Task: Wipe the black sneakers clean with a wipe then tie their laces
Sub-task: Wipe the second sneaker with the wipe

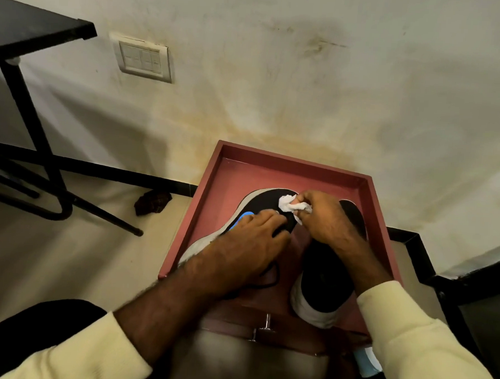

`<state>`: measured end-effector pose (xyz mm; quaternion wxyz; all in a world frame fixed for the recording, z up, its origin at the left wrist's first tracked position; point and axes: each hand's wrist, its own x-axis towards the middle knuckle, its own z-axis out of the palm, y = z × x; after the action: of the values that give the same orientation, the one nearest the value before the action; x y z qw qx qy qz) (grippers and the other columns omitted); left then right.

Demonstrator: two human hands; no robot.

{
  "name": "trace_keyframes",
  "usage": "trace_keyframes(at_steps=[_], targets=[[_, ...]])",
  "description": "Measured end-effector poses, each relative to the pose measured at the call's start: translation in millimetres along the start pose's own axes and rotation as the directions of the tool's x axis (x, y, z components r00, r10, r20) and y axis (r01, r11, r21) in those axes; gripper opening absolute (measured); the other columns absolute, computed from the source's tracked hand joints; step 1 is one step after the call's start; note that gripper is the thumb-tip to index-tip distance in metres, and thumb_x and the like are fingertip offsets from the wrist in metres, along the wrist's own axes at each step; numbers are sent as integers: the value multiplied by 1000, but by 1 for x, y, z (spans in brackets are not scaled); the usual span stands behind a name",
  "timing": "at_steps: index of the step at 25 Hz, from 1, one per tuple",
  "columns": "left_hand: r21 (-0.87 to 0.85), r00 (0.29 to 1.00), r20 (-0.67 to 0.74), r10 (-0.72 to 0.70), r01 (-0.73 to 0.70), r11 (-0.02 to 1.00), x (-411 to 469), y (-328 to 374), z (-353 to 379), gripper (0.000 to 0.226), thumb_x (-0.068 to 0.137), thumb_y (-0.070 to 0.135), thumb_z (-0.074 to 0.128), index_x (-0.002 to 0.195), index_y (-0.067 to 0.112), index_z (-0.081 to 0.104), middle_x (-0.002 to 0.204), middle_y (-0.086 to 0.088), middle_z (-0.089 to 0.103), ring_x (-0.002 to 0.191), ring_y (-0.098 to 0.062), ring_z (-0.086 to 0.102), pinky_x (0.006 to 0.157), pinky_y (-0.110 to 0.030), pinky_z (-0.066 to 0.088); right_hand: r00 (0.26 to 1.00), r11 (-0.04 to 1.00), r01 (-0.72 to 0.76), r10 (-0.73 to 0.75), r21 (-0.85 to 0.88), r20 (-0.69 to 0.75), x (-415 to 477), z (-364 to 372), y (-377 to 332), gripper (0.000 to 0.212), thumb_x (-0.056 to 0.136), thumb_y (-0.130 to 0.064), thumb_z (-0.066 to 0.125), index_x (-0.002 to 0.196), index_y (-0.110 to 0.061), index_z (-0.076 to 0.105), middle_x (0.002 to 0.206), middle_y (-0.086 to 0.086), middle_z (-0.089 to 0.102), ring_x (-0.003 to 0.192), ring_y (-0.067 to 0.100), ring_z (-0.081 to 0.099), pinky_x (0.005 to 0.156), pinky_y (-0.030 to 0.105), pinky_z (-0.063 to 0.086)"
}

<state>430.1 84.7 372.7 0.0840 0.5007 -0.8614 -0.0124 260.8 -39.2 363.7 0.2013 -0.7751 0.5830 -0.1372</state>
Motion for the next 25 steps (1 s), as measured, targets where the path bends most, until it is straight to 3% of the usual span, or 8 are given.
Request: trace_keyframes(at_steps=[3,6,9,13,17,19,23,25], targets=[[27,971,142,-193,191,981,1,-5,-1,47,105,20,43,151,14,40,156,-11,42,144,-29,41,115,-45,42,1000,1000,-7,7,21,0,2,4,1,11,92,-4,64,92,-12,72,100,4,74,90,22,65,71,26,40],[-106,940,169,-296,316,943,8,-16,-11,50,103,13,52,151,19,42,145,-6,56,130,-25,56,108,-36,48,989,993,-71,82,91,-122,3,1,1,12,95,-6,64,99,-13,73,104,5,73,91,21,65,77,28,46],[-237,904,191,-382,420,876,8,-21,-23,62,102,6,54,157,29,36,139,-5,60,123,-23,60,98,-31,52,969,989,-92,116,120,-217,5,0,6,13,98,-9,66,109,-14,71,115,5,71,98,21,65,82,30,48],[-253,921,82,-382,390,885,3,-24,-30,64,99,15,61,155,30,36,138,-6,63,120,-26,63,97,-36,55,970,984,60,-17,170,-244,5,-9,5,15,97,-10,67,109,-17,72,114,1,72,102,19,67,84,29,52],[-268,911,18,-412,402,875,2,-29,-31,62,99,12,59,153,29,35,138,-7,63,113,-29,67,90,-42,60,967,975,200,-180,99,-182,-10,-7,-4,27,95,-3,65,117,-15,74,115,-2,69,102,11,60,80,11,40],[-298,916,-20,-401,377,877,2,-29,-31,59,99,11,59,151,29,37,135,-7,65,110,-28,68,91,-43,60,965,977,200,-183,72,-189,-11,-11,-1,28,95,-3,64,119,-14,74,118,3,70,106,16,63,84,16,40],[-452,895,-120,-430,337,826,2,-28,-34,53,100,8,54,147,31,46,128,-4,69,110,-24,68,93,-36,58,928,984,153,-111,93,-355,-9,-26,7,29,96,-6,68,121,-16,76,118,3,70,107,17,65,88,17,43],[-511,872,-122,-474,355,783,1,-30,-34,54,98,4,52,145,32,50,123,-2,71,105,-20,70,89,-30,60,941,969,227,-194,92,-277,-14,-27,4,28,95,-7,69,119,-18,77,110,-1,68,97,12,62,79,10,41]])
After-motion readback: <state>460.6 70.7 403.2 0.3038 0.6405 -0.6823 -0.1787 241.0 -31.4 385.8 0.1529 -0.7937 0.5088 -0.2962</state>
